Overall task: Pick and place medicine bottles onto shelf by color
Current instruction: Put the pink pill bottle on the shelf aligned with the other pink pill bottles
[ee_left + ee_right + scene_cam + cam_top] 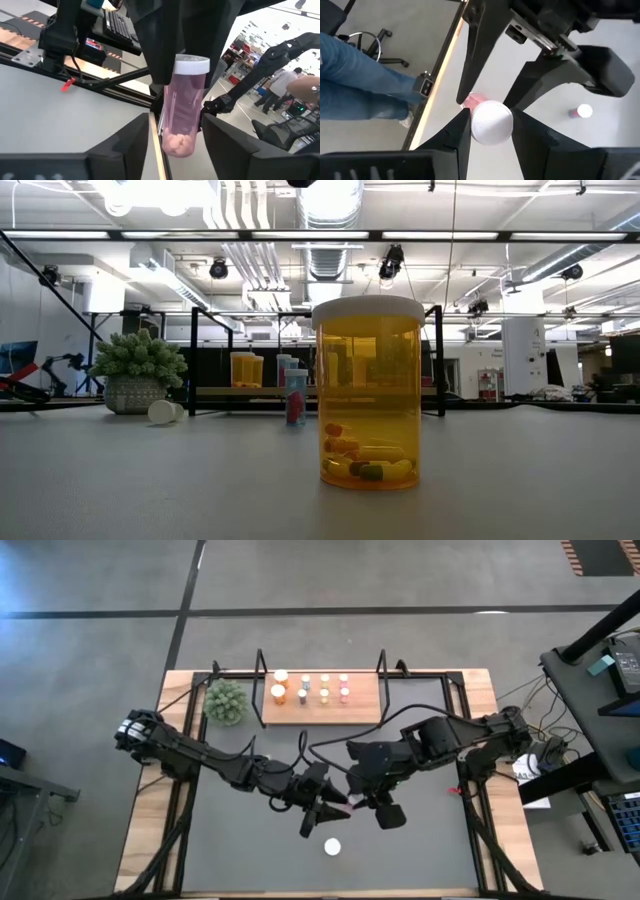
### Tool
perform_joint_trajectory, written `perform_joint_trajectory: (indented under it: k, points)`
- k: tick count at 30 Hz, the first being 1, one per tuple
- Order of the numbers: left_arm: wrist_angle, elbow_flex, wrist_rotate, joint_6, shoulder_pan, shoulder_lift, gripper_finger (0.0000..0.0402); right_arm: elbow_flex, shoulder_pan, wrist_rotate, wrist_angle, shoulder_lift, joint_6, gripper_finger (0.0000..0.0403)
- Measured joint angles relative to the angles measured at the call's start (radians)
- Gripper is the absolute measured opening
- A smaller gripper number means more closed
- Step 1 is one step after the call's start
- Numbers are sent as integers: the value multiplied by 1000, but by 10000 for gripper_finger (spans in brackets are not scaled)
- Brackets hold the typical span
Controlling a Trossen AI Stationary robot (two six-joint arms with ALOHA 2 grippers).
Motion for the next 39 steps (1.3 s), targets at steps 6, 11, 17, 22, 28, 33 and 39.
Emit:
perform_joint_trajectory:
  k: [6, 11, 17, 22, 28, 33, 39]
  points:
    - [-6, -2, 0, 1, 19, -2, 200, 0, -19, 4, -66, -1, 9, 116]
    - [-42, -5, 24, 8, 47, -26, 203, 0, -71, 10, -156, -2, -14, 113]
    - [-211, -6, 72, 12, 94, -97, 204, 0, -183, 10, -197, -9, -94, 119]
    - [-361, -7, 71, 90, 140, -180, 204, -4, -315, 11, -200, -7, -153, 115]
    - [-588, -7, 68, 114, 214, -277, 204, -39, -468, 10, -168, -2, -180, 119]
    - [-716, -8, 59, 166, 282, -351, 204, -143, -567, 11, -86, -2, -108, 116]
    - [-844, -8, -5, 270, 354, -438, 204, -302, -623, 60, 71, 0, 36, 119]
